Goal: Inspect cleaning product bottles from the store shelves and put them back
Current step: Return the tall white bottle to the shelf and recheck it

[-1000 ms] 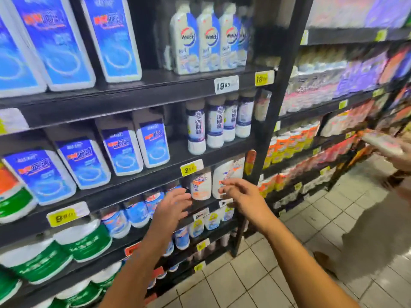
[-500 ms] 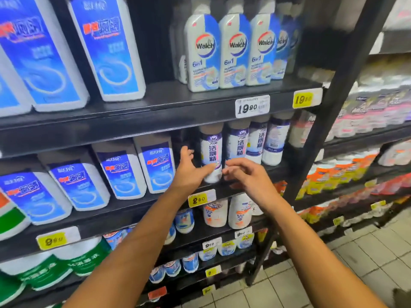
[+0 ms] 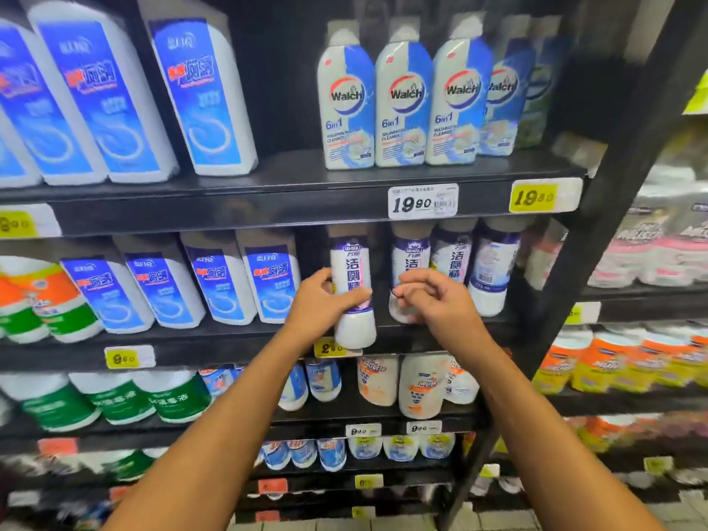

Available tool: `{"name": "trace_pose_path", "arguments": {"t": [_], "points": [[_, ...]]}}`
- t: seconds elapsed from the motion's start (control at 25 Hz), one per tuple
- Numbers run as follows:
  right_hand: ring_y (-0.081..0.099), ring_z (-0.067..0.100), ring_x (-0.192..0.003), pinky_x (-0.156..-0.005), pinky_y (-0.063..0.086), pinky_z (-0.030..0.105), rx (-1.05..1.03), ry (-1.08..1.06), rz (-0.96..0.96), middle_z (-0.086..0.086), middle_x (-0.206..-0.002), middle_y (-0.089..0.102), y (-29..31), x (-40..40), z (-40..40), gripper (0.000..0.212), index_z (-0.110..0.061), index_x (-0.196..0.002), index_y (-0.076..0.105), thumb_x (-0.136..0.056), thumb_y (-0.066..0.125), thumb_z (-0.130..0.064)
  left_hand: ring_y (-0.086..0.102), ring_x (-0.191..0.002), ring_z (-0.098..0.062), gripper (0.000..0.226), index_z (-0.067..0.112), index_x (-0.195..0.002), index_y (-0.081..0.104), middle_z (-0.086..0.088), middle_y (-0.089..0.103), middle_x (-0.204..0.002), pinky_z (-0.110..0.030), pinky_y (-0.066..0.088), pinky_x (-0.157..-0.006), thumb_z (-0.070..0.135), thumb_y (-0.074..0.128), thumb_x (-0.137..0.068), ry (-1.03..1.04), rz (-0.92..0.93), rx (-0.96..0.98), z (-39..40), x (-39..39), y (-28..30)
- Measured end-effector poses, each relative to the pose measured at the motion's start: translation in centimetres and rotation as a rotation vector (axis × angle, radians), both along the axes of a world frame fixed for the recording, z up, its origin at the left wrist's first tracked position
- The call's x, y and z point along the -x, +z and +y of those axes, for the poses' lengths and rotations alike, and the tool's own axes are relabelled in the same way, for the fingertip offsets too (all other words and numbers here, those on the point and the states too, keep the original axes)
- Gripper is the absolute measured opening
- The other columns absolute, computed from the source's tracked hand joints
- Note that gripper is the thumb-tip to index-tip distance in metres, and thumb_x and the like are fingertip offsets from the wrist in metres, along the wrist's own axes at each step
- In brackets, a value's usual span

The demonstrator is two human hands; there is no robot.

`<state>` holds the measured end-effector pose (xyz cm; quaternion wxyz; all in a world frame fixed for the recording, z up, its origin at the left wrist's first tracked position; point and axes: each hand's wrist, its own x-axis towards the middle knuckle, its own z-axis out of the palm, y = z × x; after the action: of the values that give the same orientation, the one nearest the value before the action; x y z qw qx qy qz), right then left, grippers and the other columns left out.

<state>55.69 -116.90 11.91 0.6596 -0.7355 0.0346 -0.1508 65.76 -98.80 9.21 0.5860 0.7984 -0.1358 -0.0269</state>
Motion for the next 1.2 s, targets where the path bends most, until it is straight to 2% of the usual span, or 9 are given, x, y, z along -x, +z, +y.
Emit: {"name": "trace_pose_path", "arguments": {"t": [0.08,0.2,0.28,0.52,0.64,0.84,1.0,1.12,1.2], "points": [[0.064,0.008,-0.075,-0.064,0.054,0.019,-0.035,0.040,-0.003,0.004,-0.088,0.070,-0.3,0.3,-0.1,0.020,-0.006,-0.107,0.062,-0.097,0.050,0.006,0.070,-0.073,0.003,0.032,0.029,-0.094,0.064,0.010,0.074,-0.089,-0.016,0.050,-0.061,0.040,0.084,-0.071,0.041,0.083,-0.004,0.5,2.1,0.1],[0.064,0.010,-0.077,-0.065,0.054,0.020,-0.065,0.090,0.020,0.008,-0.094,0.068,-1.0,0.3,0.9,0.016,-0.010,-0.107,0.060,-0.098,0.052,0.000,0.073,-0.079,-0.009,0.032,0.022,-0.100,0.066,0.003,0.075,-0.090,-0.026,0.057,-0.068,0.036,0.082,-0.076,0.064,0.200,0.072,1.0,6.0,-0.3],[0.067,0.009,-0.083,-0.068,0.056,0.018,-0.102,0.119,0.046,0.005,-0.099,0.069,-1.4,0.2,2.2,0.011,-0.013,-0.110,0.059,-0.099,0.057,-0.014,0.072,-0.075,-0.006,0.024,0.020,-0.098,0.068,0.005,0.077,-0.085,-0.020,0.055,-0.063,0.028,0.081,-0.079,0.055,0.219,0.134,1.2,8.6,-0.8],[0.075,0.019,-0.087,-0.076,0.060,0.037,-0.363,0.287,0.191,0.000,-0.094,0.078,-0.9,0.9,5.7,0.051,-0.019,-0.112,0.062,-0.084,0.057,-0.061,0.072,-0.085,-0.011,0.037,0.023,-0.102,0.070,0.001,0.077,-0.096,-0.026,0.056,-0.073,0.038,0.082,-0.070,-0.047,0.215,0.233,2.6,13.8,-1.7],[0.075,0.020,-0.079,-0.065,0.059,0.031,-0.331,0.294,0.093,0.005,-0.093,0.077,-0.8,1.4,7.4,0.055,-0.015,-0.116,0.058,-0.083,0.066,-0.059,0.073,-0.089,-0.011,0.043,0.025,-0.105,0.069,0.004,0.077,-0.099,-0.021,0.055,-0.071,0.039,0.081,-0.067,-0.089,0.181,0.260,3.2,15.0,-2.1],[0.071,0.001,-0.081,-0.064,0.053,0.014,-0.112,0.256,-0.132,-0.021,-0.090,0.072,-0.5,2.7,10.6,0.038,-0.036,-0.111,0.055,-0.077,0.063,-0.050,0.068,-0.109,-0.014,0.048,0.021,-0.121,0.063,0.002,0.073,-0.115,-0.028,0.055,-0.088,0.025,0.080,-0.076,-0.140,0.239,0.347,6.3,15.4,-3.9],[0.072,0.011,-0.087,-0.069,0.056,0.022,-0.145,0.217,-0.187,-0.009,-0.096,0.074,0.0,3.2,11.9,0.038,-0.038,-0.112,0.055,-0.078,0.061,-0.053,0.061,-0.121,-0.017,0.056,0.020,-0.132,0.057,0.001,0.067,-0.128,-0.027,0.052,-0.093,0.030,0.077,-0.081,-0.291,0.326,0.438,8.8,15.9,-5.1],[0.073,0.022,-0.089,-0.073,0.061,0.033,-0.153,0.190,-0.170,0.004,-0.100,0.074,0.6,3.3,12.9,0.027,-0.038,-0.109,0.059,-0.086,0.061,-0.052,0.064,-0.117,-0.018,0.055,0.020,-0.127,0.061,-0.002,0.069,-0.125,-0.026,0.052,-0.090,0.031,0.078,-0.076,-0.305,0.312,0.426,9.4,15.8,-4.6],[0.073,0.025,-0.086,-0.075,0.062,0.039,-0.200,0.141,-0.114,0.013,-0.102,0.073,1.3,3.2,13.5,0.035,-0.027,-0.110,0.058,-0.088,0.064,-0.054,0.067,-0.112,-0.017,0.048,0.021,-0.121,0.067,-0.003,0.071,-0.120,-0.024,0.053,-0.085,0.032,0.077,-0.075,-0.316,0.304,0.420,9.8,15.8,-4.1]]}}
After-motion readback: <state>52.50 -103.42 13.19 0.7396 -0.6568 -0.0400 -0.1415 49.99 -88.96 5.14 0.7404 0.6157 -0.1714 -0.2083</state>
